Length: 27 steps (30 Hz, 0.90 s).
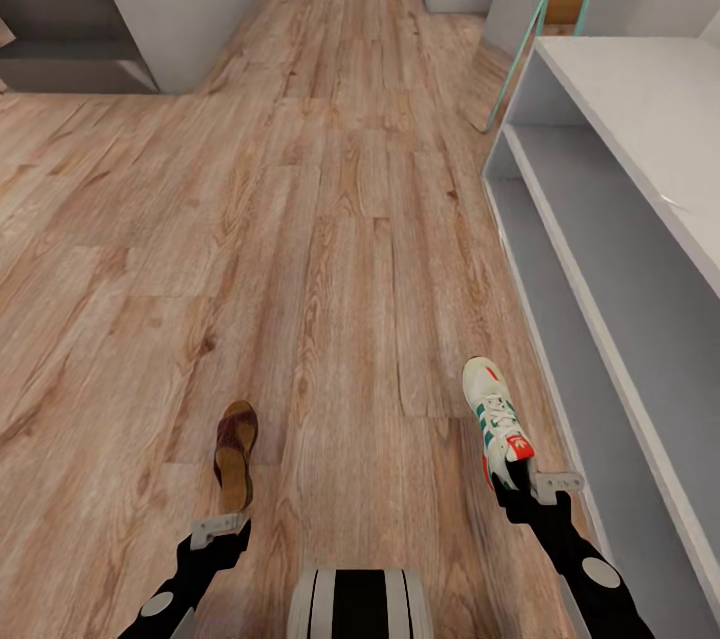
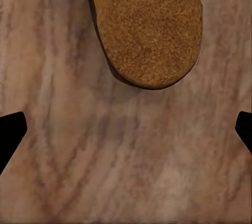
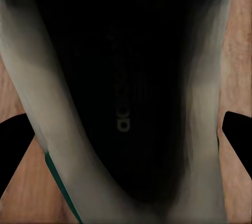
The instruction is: Pick up the two gym shoes and the two sandals from the corridor floor and place them onto the hallstand (shoe rack) in the corridor, making sure they are on the rack and not on the floor. Arrange them so the two gym shoes are next to each other and the two sandals are next to each other.
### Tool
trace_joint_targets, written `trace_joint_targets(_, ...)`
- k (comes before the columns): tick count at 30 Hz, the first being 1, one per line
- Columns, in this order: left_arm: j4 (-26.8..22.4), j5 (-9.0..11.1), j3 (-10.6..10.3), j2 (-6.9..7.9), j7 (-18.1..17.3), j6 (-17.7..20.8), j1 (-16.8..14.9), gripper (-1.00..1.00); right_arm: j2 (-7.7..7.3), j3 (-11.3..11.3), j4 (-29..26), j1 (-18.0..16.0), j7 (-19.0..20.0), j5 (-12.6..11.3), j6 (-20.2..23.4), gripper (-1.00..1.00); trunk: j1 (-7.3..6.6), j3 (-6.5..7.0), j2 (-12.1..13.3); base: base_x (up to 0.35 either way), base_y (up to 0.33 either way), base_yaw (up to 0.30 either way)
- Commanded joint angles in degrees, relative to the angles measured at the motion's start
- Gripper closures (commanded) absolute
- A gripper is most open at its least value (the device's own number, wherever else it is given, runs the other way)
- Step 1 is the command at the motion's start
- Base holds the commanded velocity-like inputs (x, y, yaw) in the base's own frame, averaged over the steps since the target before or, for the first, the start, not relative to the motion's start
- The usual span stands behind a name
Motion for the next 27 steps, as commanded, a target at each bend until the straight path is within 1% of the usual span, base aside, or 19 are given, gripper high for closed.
trace_joint_targets(1, 0.05, 0.18, 0.43, -0.03, -0.59, -0.12, -0.03, -1.0, 0.03, -0.15, -0.08, -0.01, 0.38, 0.37, 0.16, 1.0, -0.01, -0.04, -0.01, 0.0, 0.0, -0.002)
trace_joint_targets(13, -0.03, 0.2, 0.46, 0.03, -0.57, -0.2, -0.1, -1.0, 0.03, -0.15, -0.07, -0.01, 0.38, 0.37, 0.16, 1.0, -0.01, -0.04, -0.01, 0.011, 0.0, 0.0)
trace_joint_targets(20, -0.04, 0.14, 0.48, 0.0, -0.58, -0.2, -0.06, -1.0, 0.04, -0.15, -0.13, -0.01, 0.38, 0.37, 0.17, 1.0, -0.01, -0.04, -0.01, 0.218, 0.0, 0.0)
trace_joint_targets(27, -0.04, 0.15, 0.45, -0.01, -0.56, -0.2, -0.09, -1.0, 0.04, -0.15, -0.15, -0.01, 0.38, 0.37, 0.16, 1.0, -0.01, -0.04, -0.01, 0.069, 0.0, 0.0)
